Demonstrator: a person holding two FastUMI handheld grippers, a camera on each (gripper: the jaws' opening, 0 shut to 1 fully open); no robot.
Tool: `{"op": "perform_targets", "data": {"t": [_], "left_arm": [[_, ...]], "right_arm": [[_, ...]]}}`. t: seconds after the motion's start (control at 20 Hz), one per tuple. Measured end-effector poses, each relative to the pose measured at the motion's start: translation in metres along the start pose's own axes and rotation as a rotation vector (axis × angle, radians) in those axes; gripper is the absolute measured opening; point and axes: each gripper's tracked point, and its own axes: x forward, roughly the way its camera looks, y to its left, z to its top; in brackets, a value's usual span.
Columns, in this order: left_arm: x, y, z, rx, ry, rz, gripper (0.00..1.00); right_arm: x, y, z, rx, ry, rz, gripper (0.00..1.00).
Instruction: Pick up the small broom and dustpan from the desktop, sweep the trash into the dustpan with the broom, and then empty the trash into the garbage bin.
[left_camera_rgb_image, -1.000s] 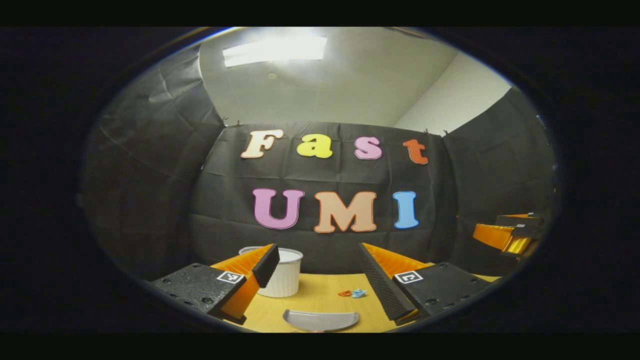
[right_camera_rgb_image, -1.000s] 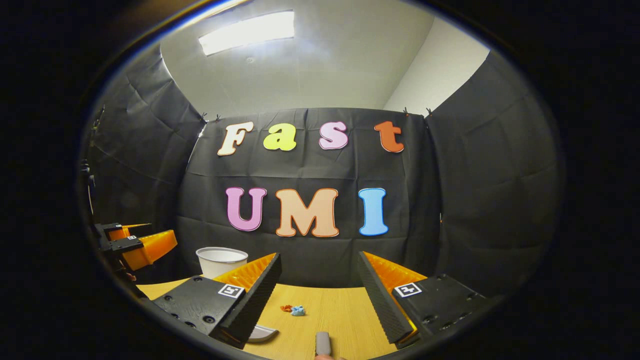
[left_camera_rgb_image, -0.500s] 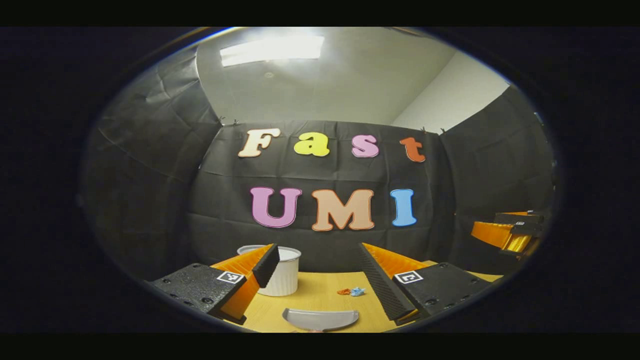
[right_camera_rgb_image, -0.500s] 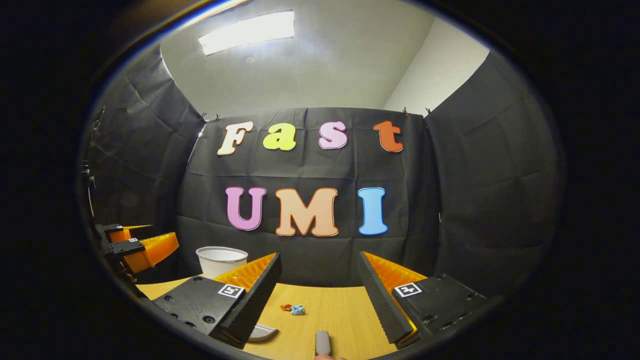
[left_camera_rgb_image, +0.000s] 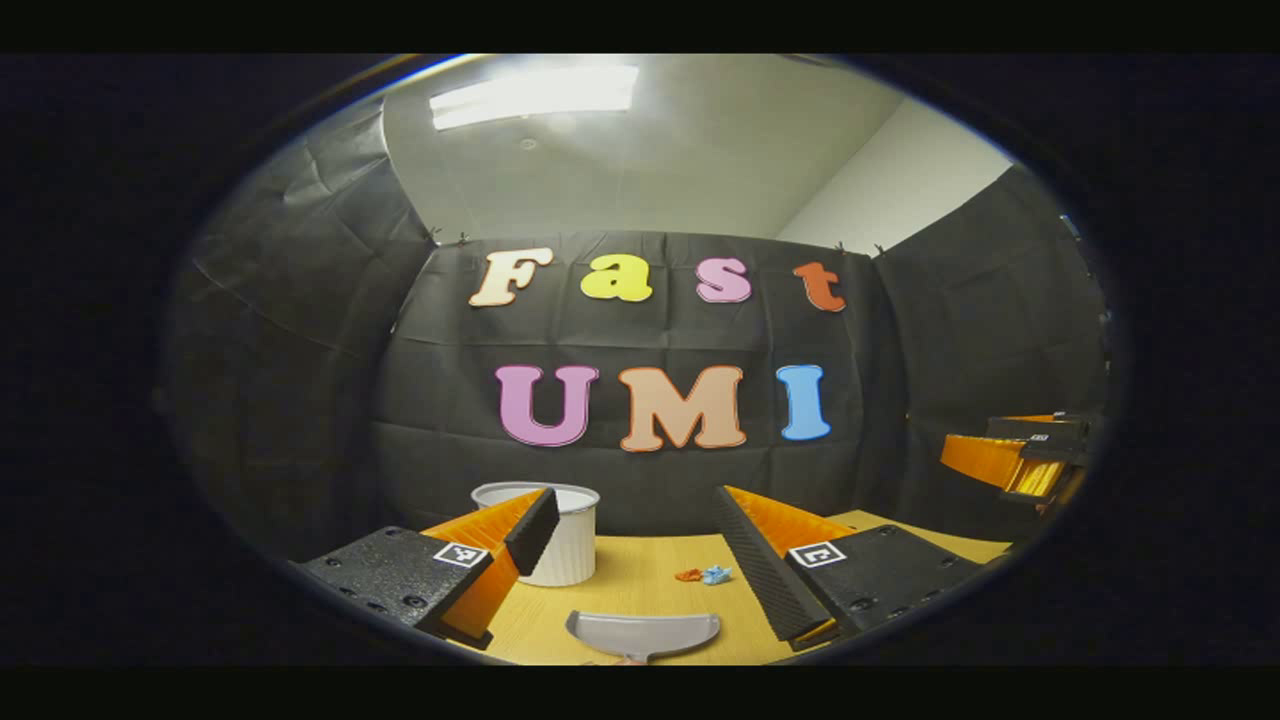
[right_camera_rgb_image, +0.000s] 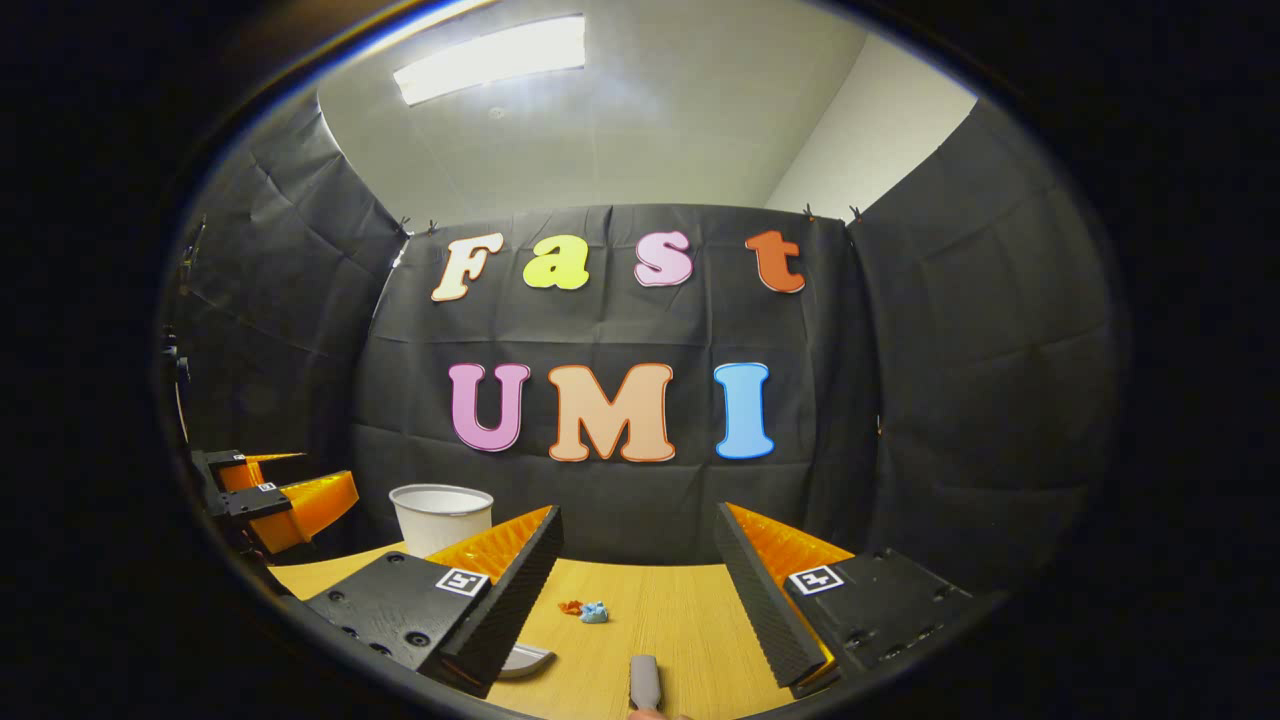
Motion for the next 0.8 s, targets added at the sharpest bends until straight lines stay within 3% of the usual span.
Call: {"op": "perform_targets", "data": {"t": [0.1,0.4,0.65,0.8], "left_arm": [[0.003,-0.006,-0.022,-0.003,0.066,-0.028,0.93],[-0.006,-0.023,-0.102,-0.043,0.347,-0.046,0.94],[-0.030,-0.028,-0.189,-0.056,0.613,-0.006,0.93],[-0.043,-0.015,-0.240,-0.012,0.780,0.016,0.94]], "right_arm": [[0.007,-0.002,-0.024,0.005,0.073,0.003,0.93],[0.006,-0.014,-0.141,0.008,0.430,0.073,0.93],[-0.014,-0.023,-0.241,-0.026,0.709,0.175,0.93],[-0.014,-0.012,-0.295,-0.006,0.867,0.214,0.93]]}}
